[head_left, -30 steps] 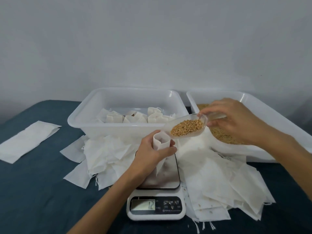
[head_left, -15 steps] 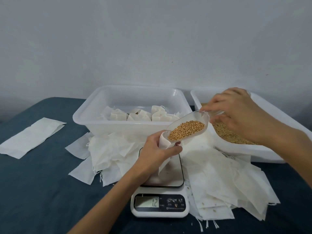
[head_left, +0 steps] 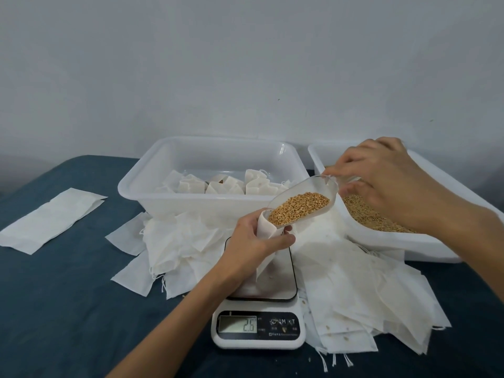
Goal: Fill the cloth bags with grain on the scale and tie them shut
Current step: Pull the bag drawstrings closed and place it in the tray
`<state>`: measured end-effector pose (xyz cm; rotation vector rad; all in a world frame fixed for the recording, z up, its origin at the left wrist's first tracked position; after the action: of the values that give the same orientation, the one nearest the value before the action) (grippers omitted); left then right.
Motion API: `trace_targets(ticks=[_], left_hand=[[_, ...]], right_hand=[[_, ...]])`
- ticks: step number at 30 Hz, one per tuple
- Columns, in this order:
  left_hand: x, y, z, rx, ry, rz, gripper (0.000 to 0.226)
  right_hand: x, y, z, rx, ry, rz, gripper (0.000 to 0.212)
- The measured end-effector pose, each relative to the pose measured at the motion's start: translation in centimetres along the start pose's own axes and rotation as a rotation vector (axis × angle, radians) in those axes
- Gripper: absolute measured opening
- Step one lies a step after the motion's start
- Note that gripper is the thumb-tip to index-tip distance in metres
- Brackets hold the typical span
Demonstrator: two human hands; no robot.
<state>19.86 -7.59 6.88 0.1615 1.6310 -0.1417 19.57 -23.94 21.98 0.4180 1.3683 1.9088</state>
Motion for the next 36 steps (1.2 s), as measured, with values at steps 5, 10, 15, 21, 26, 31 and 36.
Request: trace_targets(ticks=[5,10,15,21,26,31,36], left_hand=[[0.00,0.12,0.02,0.001,-0.006,0.002,0.033],[0.02,0.14,0.02,-0.003,-0.002,0.005,0.034],[-0.05,0.21,0.03,-0.002,-0.002,0.009,0.032],[-0.01,0.48,0.09,-0.024,-0.007,0.006,0.031],[-0.02,0.47,0.10,-0.018,-0.008,-0.001,0.032],[0.00,0.45,0.10,-0.016,0.002,-0.001,0.034],[-0.01,0.38,0.09,-0.018,0.004,0.004,0.036]], right_hand=[[0.04,-0.17,0.03,0.013,-0.001,-0.011,0.034],[0.20,0.00,0.04,-0.012,0.012,-0.024,0.032],[0.28,0.05,0.10,-0.018,0.026,-0.036,0.032],[0.51,0.11,0.16,-0.029,0.027,-0.042,0.031],[0.58,0.11,0.22,-0.022,0.021,-0.042,0.031],[0.70,0.19,0.18,-0.022,0.022,-0.044,0.030],[0.74,0.31,0.10,-0.021,0.020,-0.045,0.031]])
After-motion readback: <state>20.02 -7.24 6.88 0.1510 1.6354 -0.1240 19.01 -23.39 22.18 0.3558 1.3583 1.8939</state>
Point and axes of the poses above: each hand's wrist, its own z-axis towards the middle knuckle, its own y-axis out of the back of the hand, x = y × z, the point moved 10 cm from there along z, towards the middle knuckle, and after that the axes turned 11 degrees about y, right-handed, at the moved point
